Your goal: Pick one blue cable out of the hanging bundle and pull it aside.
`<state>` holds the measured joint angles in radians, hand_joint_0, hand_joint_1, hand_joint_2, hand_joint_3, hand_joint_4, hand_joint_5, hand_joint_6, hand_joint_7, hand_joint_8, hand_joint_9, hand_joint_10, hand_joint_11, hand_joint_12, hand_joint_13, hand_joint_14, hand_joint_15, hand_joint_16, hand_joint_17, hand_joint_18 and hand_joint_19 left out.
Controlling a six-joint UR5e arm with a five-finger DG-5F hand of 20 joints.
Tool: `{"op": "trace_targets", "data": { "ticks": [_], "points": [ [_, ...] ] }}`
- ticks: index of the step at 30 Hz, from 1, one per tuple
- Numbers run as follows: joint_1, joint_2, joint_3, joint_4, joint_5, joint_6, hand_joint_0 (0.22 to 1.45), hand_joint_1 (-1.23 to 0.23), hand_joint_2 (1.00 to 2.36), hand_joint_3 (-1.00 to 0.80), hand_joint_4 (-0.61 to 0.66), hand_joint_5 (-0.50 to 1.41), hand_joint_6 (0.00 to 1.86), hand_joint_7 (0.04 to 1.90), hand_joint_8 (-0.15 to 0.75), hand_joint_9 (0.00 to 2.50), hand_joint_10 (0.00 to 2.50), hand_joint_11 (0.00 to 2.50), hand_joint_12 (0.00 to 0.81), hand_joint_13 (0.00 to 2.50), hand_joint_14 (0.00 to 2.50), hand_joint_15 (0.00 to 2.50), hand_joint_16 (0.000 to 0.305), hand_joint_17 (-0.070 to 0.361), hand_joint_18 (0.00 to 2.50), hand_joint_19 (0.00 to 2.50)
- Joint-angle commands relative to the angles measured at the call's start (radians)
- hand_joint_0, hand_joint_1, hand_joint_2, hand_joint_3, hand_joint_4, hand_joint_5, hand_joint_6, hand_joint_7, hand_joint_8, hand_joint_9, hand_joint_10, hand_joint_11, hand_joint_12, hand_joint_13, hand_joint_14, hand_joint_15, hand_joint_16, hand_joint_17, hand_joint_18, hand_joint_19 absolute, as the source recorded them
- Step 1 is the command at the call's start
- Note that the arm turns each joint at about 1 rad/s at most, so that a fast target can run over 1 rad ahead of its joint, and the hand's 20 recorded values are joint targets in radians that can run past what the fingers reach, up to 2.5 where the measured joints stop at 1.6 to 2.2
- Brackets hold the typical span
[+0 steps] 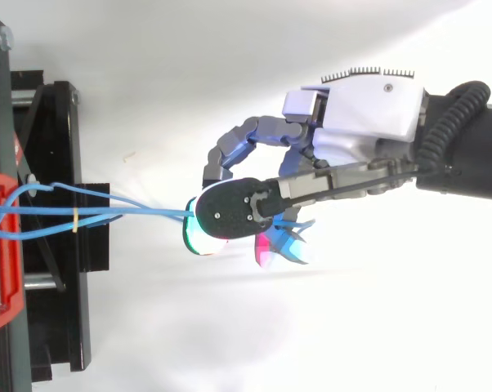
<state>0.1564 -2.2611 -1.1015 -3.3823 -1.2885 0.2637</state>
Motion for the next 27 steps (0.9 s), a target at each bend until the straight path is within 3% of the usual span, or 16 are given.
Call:
{"op": "trace_targets", "data": {
  "ticks": [1,6,12,17,23,27],
  "points": [
    [0.0,0.003,0.002,0.0,0.0,-0.04,0.37,-0.54,1.0,-0.5,0.04,-0.08,0.91,0.82,0.328,1.48,0.02,1.24,0.411,1.08,0.02,0.64,0.067,0.151,0.9,0.44],
    [0.0,0.003,0.002,0.005,0.0,-0.041,0.36,-0.52,1.0,-0.5,0.03,-0.08,0.91,0.79,0.329,1.49,0.02,1.23,0.413,1.09,0.02,0.63,0.068,0.152,0.9,0.45],
    [0.0,0.005,0.002,0.011,-0.002,-0.043,0.54,-0.62,1.0,-0.5,-0.06,-0.1,0.92,0.86,0.238,1.44,0.02,1.26,0.334,1.02,0.03,0.67,0.051,0.115,0.77,0.51],
    [0.0,0.005,0.002,0.021,-0.002,-0.043,0.57,-0.67,1.0,-0.5,-0.09,-0.1,0.92,0.84,0.223,1.41,0.02,1.23,0.324,1.01,0.02,0.68,0.049,0.11,0.75,0.52],
    [0.0,0.014,0.0,0.034,-0.002,-0.06,0.5,-0.62,1.0,-0.5,-0.09,-0.1,0.93,0.79,0.247,1.42,0.02,1.17,0.336,1.03,0.02,0.66,0.053,0.119,0.78,0.5],
    [0.0,0.022,0.002,0.043,0.0,-0.103,0.58,-0.58,1.0,-0.5,-0.14,-0.09,0.92,0.85,0.214,1.45,0.03,1.18,0.313,1.04,0.02,0.67,0.047,0.106,0.76,0.52]
  ]
}}
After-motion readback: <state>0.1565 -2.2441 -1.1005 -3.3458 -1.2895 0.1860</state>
